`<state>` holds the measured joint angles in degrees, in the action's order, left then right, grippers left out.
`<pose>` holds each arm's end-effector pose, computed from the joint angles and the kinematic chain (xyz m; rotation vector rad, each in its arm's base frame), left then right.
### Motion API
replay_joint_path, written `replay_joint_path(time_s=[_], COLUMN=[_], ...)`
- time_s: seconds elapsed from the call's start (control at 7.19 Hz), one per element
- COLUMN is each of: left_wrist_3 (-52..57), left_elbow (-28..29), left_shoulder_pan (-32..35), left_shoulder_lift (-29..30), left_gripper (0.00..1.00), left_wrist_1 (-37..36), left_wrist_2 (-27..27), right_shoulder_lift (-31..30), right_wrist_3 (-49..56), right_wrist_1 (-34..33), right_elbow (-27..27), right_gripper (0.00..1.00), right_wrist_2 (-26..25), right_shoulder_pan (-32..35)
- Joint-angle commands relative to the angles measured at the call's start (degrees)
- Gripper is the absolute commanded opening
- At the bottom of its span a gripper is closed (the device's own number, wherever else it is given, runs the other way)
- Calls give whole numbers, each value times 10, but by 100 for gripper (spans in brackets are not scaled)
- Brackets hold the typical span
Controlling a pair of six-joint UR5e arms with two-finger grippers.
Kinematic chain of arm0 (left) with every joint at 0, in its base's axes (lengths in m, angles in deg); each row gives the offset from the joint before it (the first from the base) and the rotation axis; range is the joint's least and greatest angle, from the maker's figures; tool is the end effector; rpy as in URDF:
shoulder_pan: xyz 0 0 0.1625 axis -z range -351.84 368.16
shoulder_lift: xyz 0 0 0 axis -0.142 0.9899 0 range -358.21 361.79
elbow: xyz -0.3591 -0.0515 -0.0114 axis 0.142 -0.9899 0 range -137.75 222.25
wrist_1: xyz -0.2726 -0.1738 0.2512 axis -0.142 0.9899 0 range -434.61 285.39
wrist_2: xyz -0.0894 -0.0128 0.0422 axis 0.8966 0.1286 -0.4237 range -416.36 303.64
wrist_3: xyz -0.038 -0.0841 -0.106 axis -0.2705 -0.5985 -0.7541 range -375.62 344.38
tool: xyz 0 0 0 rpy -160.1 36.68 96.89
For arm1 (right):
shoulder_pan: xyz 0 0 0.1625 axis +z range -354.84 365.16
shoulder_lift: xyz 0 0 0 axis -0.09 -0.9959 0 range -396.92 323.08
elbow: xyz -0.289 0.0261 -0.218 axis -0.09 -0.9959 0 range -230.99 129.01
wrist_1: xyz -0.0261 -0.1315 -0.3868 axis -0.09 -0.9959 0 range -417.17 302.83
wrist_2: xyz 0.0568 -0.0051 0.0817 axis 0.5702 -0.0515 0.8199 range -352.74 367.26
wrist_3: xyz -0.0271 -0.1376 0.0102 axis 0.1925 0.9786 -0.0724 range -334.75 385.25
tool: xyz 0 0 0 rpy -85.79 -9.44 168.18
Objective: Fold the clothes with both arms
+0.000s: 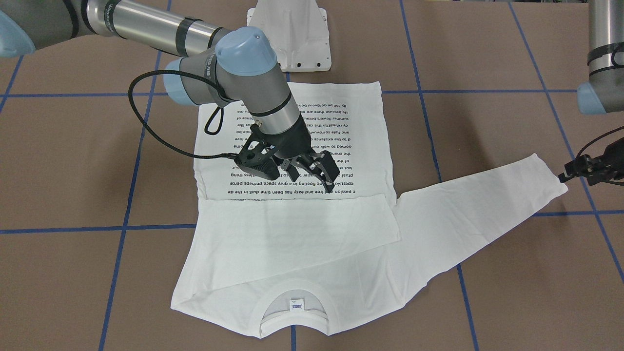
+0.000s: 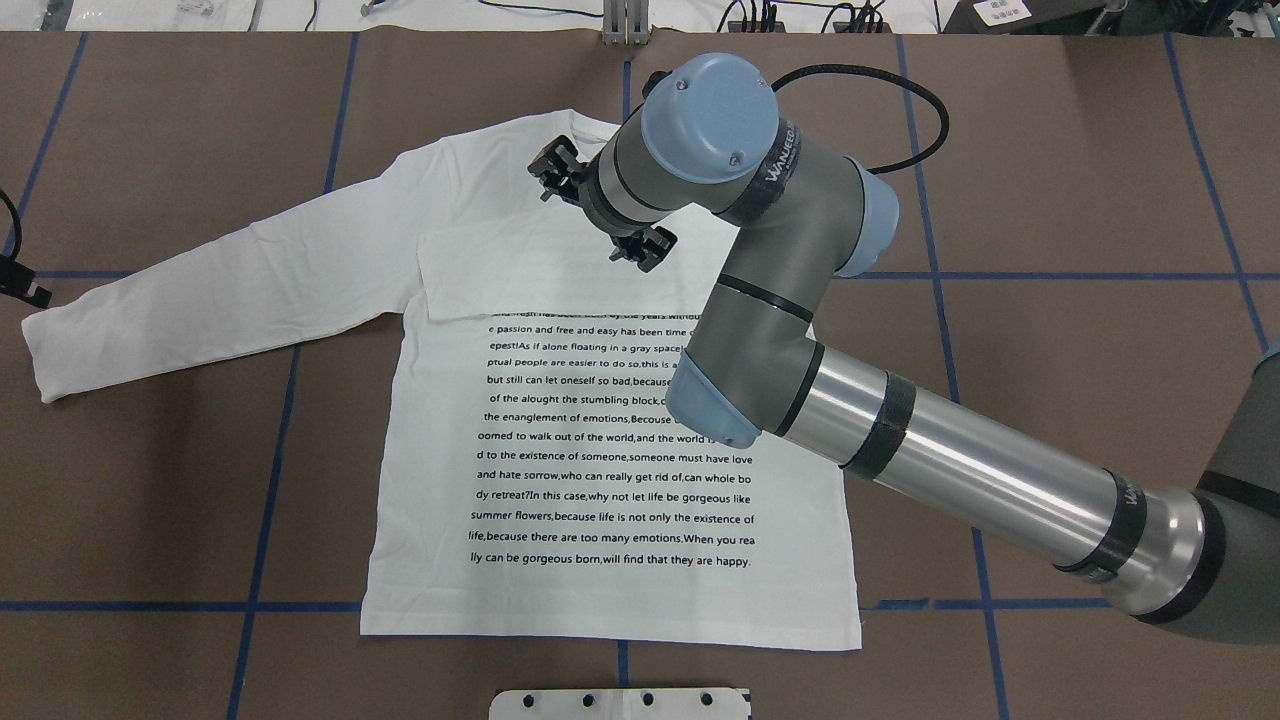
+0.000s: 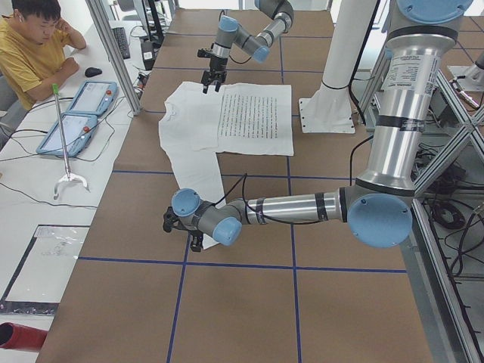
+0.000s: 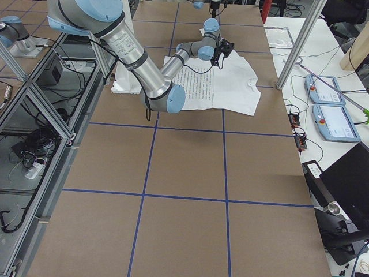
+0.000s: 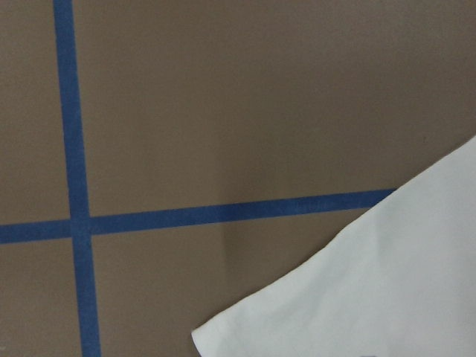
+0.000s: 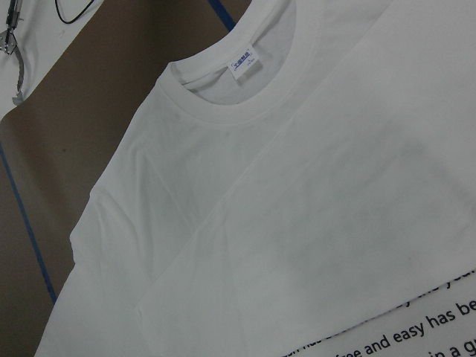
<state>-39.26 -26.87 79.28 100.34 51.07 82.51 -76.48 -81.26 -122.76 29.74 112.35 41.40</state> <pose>0.1554 -0.5389 0.6495 0.0514 0.9214 0.0967 -0.5365 -0.5131 0.1043 -0.0362 -1.1845 0.6627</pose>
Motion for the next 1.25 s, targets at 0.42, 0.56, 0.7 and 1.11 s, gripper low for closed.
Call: replay_joint_path(time_s=[0.42,0.56,0.7,1.11], left_wrist_3=[-1,-1,-1,0], left_elbow=[23,24,28,34], left_shoulder_pan=[-20,-20,-20,-20], left_shoulder_lift=[-1,-1,-1,-1], left_gripper=[74,70,68,49], left_wrist_1=[12,11,11,12], left_wrist_2=[-9,-10,-10,-10], right_shoulder_lift=[-5,-5,-5,-5], right_wrist_3=[1,1,1,1], right_wrist_1=[0,0,0,-1], right_elbow=[1,1,1,1], right_gripper=[100,100,99,100], right_wrist_2=[-2,-2,-2,-2], right_shoulder_pan=[1,1,1,1])
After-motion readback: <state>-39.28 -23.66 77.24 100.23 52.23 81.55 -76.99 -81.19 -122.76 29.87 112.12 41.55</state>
